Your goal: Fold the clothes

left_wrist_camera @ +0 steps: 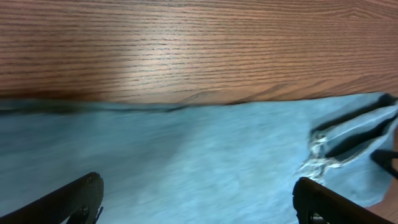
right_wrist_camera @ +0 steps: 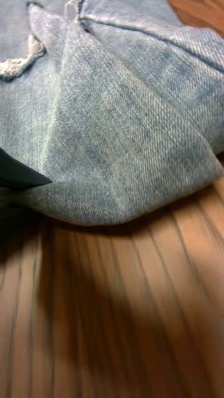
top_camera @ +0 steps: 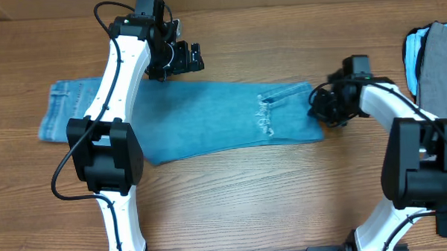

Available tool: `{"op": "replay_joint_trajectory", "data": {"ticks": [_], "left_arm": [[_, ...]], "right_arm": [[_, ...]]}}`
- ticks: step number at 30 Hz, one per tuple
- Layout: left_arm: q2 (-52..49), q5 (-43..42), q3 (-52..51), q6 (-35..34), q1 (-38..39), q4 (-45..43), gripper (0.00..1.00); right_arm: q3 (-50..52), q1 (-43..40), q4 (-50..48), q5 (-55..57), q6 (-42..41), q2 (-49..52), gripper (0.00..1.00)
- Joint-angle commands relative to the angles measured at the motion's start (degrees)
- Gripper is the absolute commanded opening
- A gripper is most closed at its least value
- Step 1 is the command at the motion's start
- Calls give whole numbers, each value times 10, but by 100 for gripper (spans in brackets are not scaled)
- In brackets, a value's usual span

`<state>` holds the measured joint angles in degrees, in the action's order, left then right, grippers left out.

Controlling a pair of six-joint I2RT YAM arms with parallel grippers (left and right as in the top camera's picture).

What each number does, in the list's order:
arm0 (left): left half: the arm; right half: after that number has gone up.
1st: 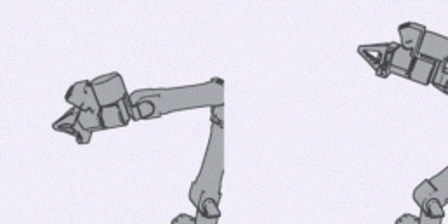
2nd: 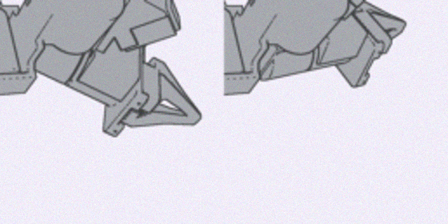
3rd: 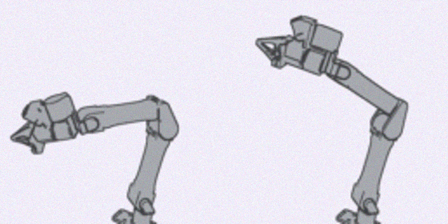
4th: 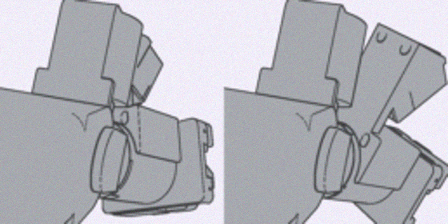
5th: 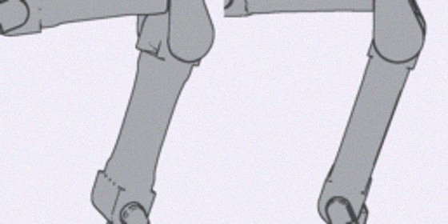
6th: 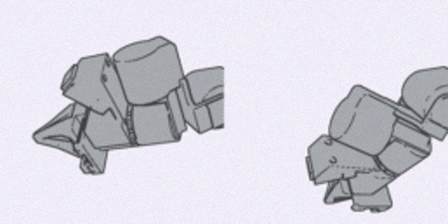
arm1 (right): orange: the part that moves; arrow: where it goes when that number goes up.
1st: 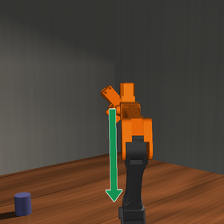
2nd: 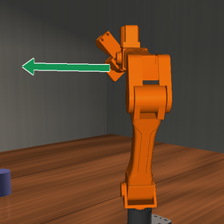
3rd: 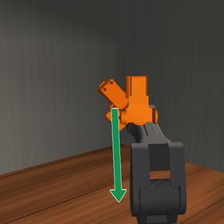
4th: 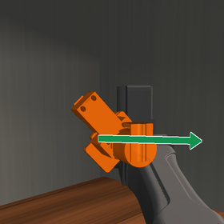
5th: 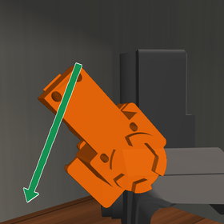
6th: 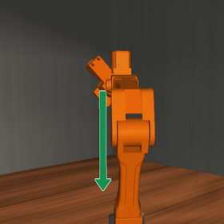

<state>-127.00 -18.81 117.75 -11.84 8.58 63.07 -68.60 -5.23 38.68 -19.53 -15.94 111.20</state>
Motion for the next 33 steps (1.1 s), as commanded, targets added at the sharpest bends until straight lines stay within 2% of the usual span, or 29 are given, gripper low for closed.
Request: {"op": "replay_joint_trajectory", "data": {"ticks": [1, 5, 11, 24, 33], "left_arm": [[4, -1, 5, -1, 0, 2, 100], [4, 0, 5, 1, 0, 5, 100], [4, 0, 5, 1, 0, 7, 100], [4, 0, 5, 1, 1, 21, 100], [4, 0, 5, 1, 1, 28, 100]], "right_arm": [[-1, -25, 7, 67, -6, -53, 4], [-24, -38, 47, 136, -6, -83, 4], [-46, -26, 56, 104, -6, -123, 4], [-49, 104, 4, 105, -54, -129, 4], [-49, 162, 3, 130, -54, -129, 4]]}}
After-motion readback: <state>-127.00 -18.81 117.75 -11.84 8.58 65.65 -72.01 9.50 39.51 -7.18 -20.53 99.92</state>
